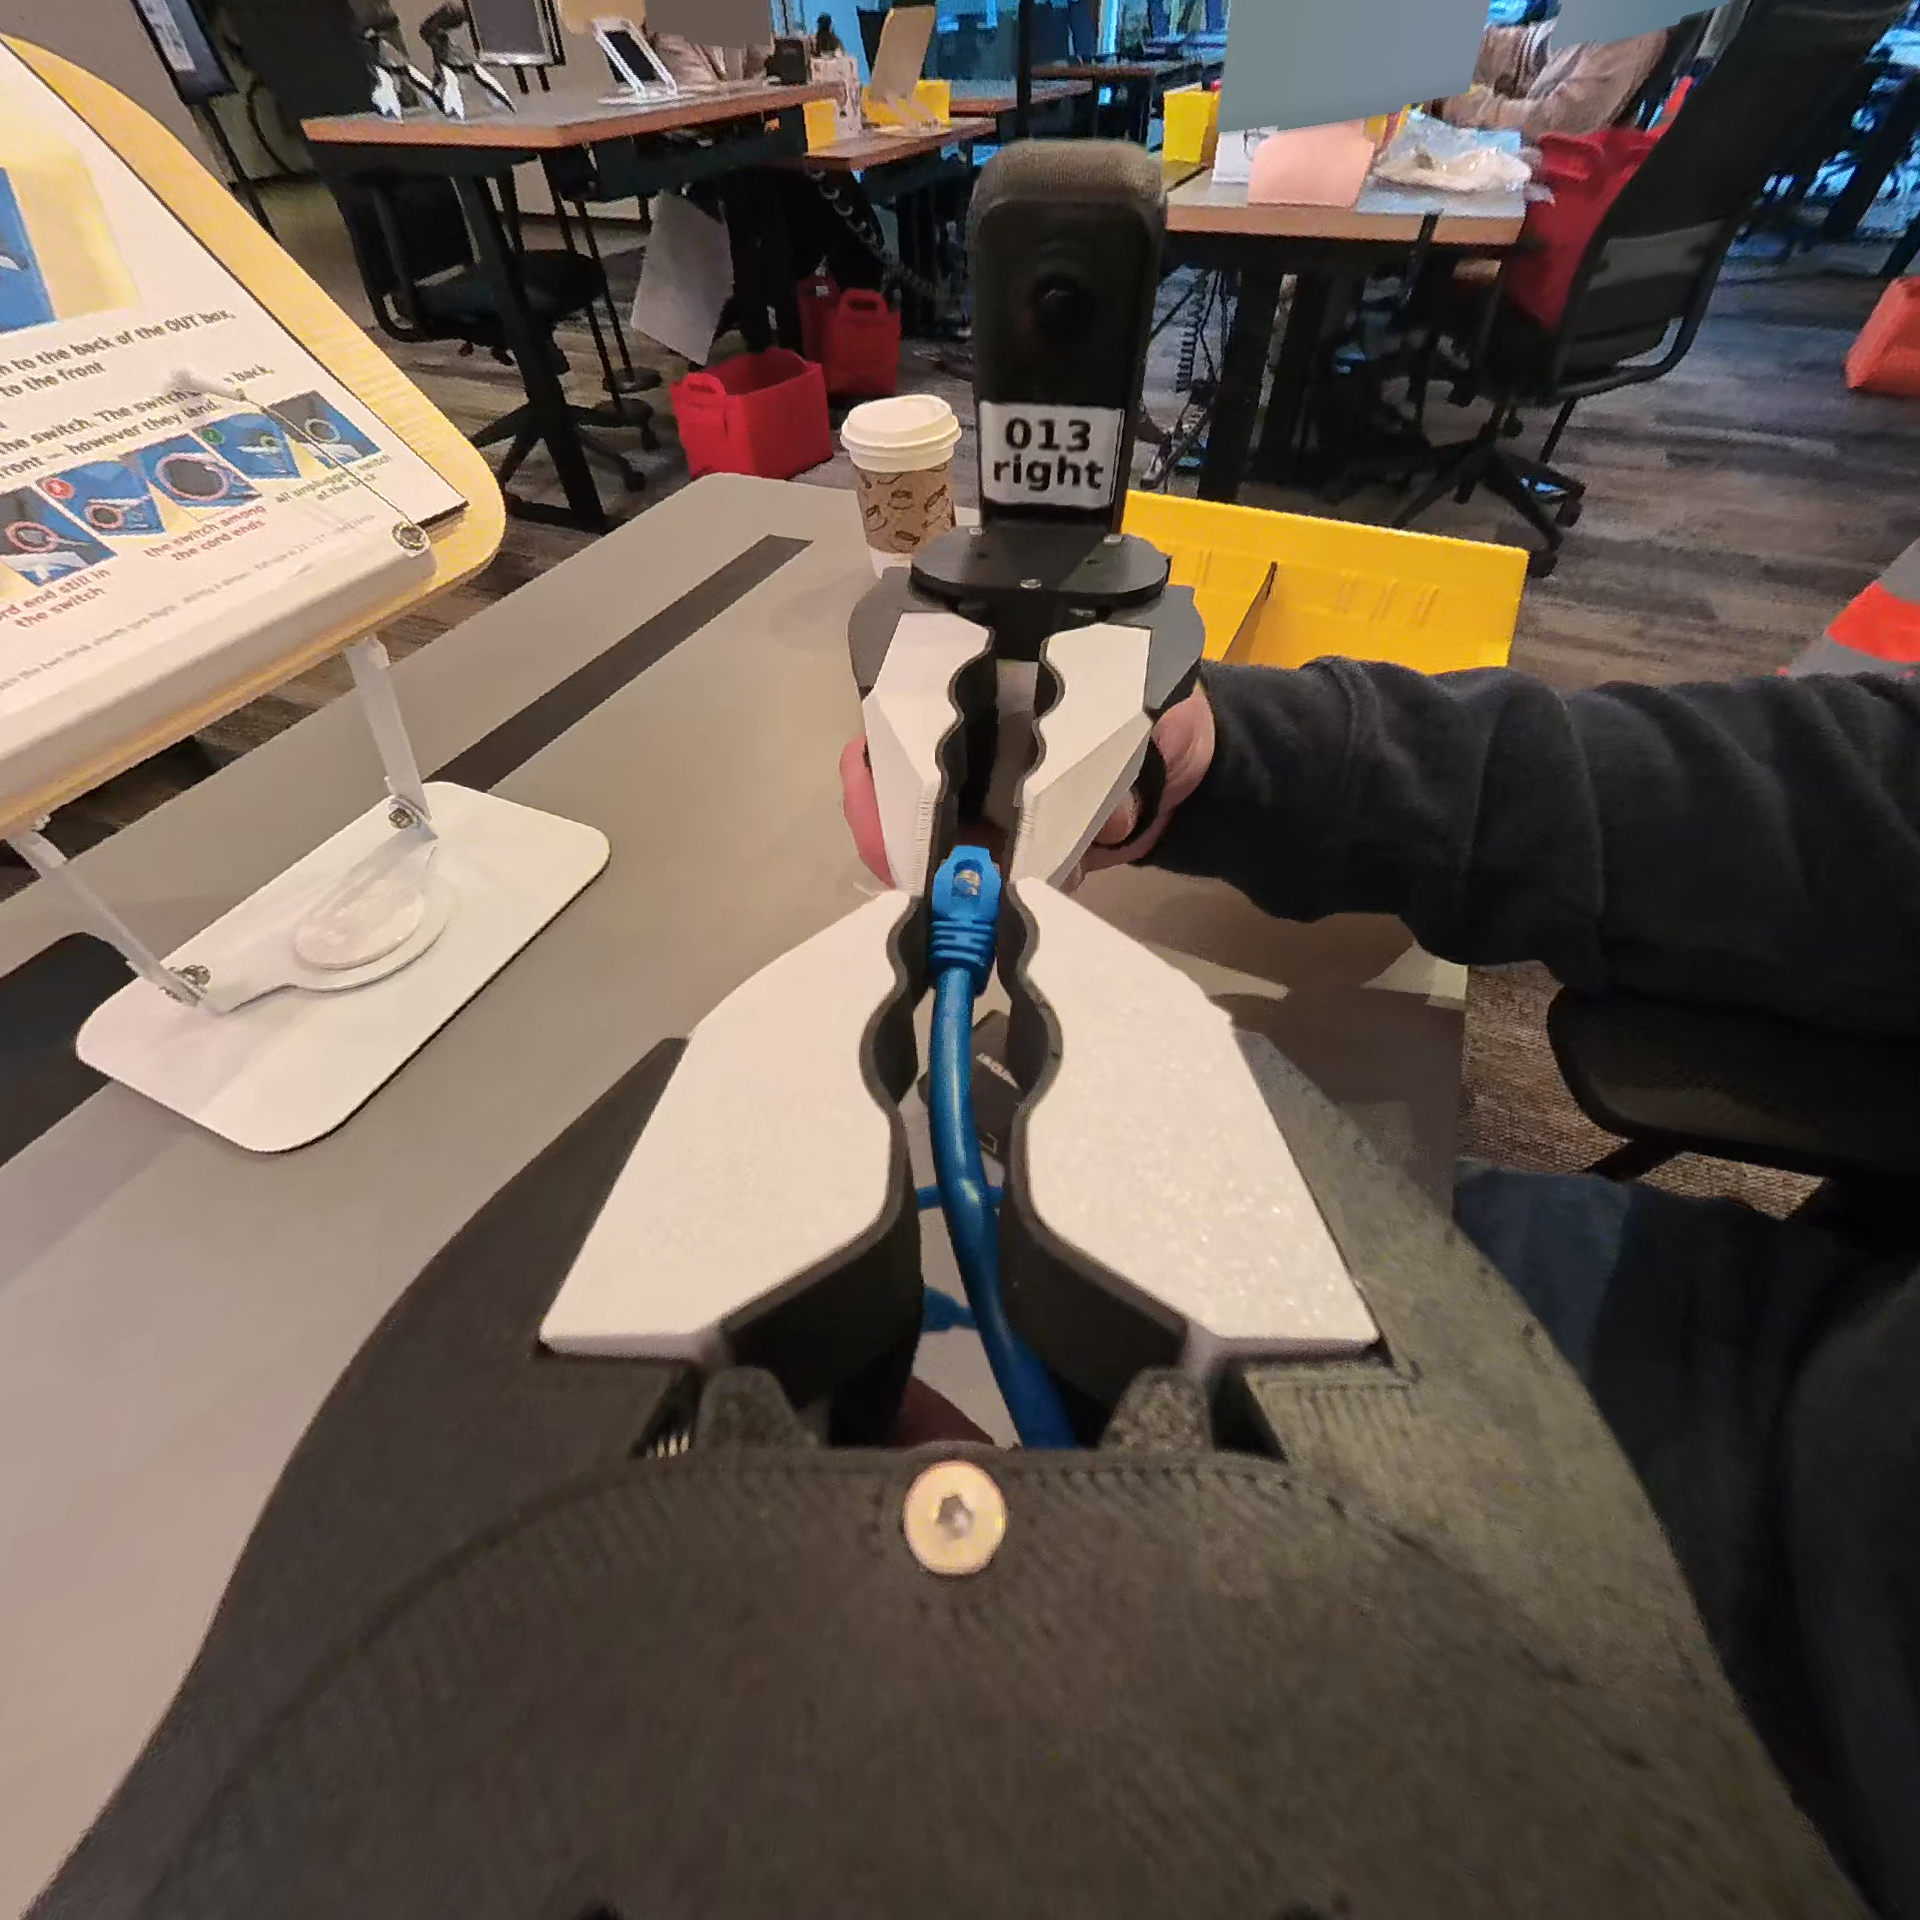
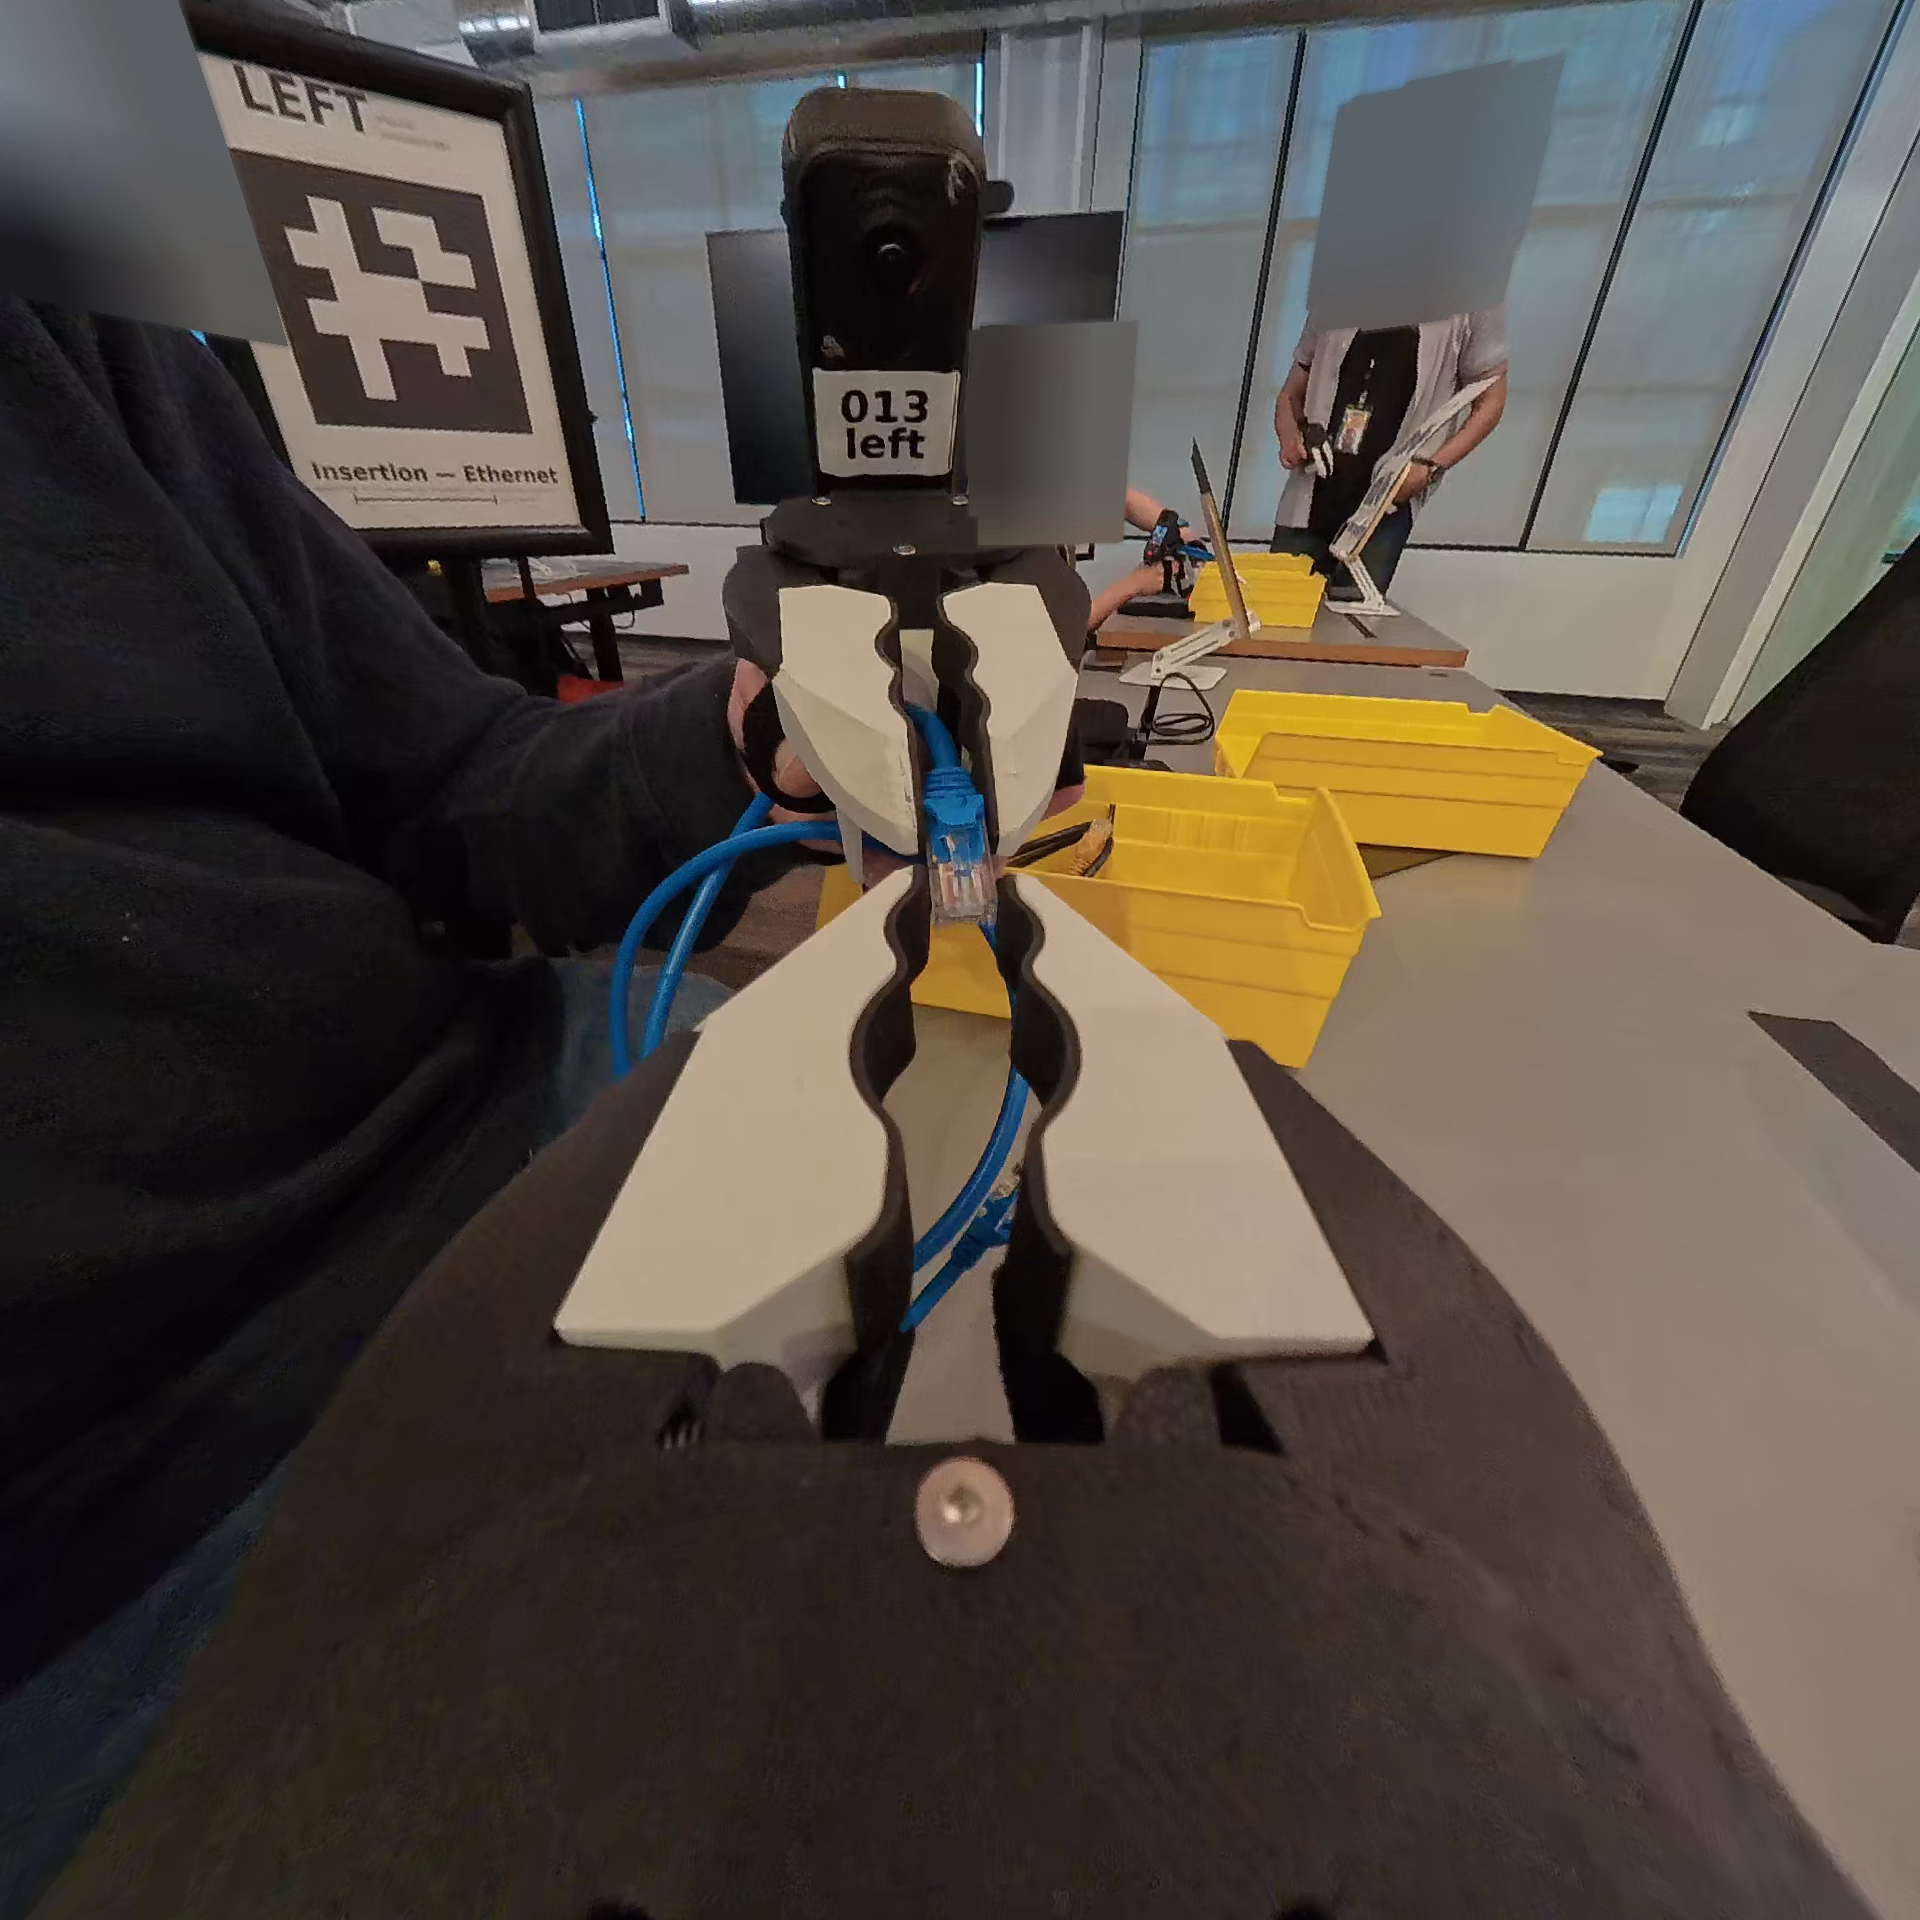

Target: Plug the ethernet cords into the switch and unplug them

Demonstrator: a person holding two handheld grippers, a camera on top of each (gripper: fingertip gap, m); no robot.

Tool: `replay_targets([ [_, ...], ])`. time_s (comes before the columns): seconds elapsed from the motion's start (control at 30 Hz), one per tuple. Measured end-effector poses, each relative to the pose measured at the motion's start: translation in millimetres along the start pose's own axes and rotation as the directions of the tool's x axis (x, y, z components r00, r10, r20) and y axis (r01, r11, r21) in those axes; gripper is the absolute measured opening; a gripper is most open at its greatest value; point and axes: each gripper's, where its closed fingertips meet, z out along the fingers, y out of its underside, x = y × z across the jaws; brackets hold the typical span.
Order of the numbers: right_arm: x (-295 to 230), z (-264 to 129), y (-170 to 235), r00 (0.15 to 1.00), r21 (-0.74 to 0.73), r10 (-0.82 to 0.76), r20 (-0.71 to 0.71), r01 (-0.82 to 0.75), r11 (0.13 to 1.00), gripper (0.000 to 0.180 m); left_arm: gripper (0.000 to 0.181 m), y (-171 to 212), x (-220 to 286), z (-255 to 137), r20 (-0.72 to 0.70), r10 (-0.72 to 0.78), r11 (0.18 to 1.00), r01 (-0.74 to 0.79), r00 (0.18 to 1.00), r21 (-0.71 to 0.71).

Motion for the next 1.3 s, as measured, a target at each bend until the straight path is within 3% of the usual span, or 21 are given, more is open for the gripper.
replay_targets([
  [0.27, 14, -4, 12, 0.994, -0.123, 0.045, -0.099, -0.057, 0.991, 0.022, 0.012, 10, -18, -14, 0.066, 0.002, 1.0, -0.002, 0.998, -0.013],
  [0.43, 18, -15, 32, 0.975, -0.318, -0.005, -0.221, -0.067, 0.946, 0.028, 0.012, 14, -33, -32, 0.127, 0.018, 1.0, -0.017, 0.992, -0.011],
  [0.63, 25, -52, 99, 0.895, -0.639, -0.11, -0.433, -0.219, 0.737, 0.061, 0.012, 26, -43, -44, 0.178, 0.028, 0.999, -0.022, 0.984, -0.035],
  [0.73, 13, -67, 136, 0.869, -0.715, -0.1, -0.484, -0.328, 0.617, 0.082, 0.012, 35, -43, -45, 0.191, 0.047, 0.997, -0.034, 0.98, -0.067],
  [0.9, 5, -94, 190, 0.83, -0.764, -0.129, -0.543, -0.424, 0.486, 0.082, 0.012, 37, -37, -45, 0.17, 0.029, 0.999, -0.023, 0.985, -0.038],
  [1.1, -1, -97, 204, 0.809, -0.699, -0.054, -0.586, -0.47, 0.539, 0.059, 0.012, 38, -34, -46, 0.158, 0.021, 1.0, -0.019, 0.987, -0.012],
  [1.3, -5, -89, 203, 0.832, -0.675, -0.001, -0.555, -0.449, 0.585, 0.058, 0.012, 37, -34, -48, 0.149, 0.023, 1.0, -0.024, 0.989, 0.0],
])
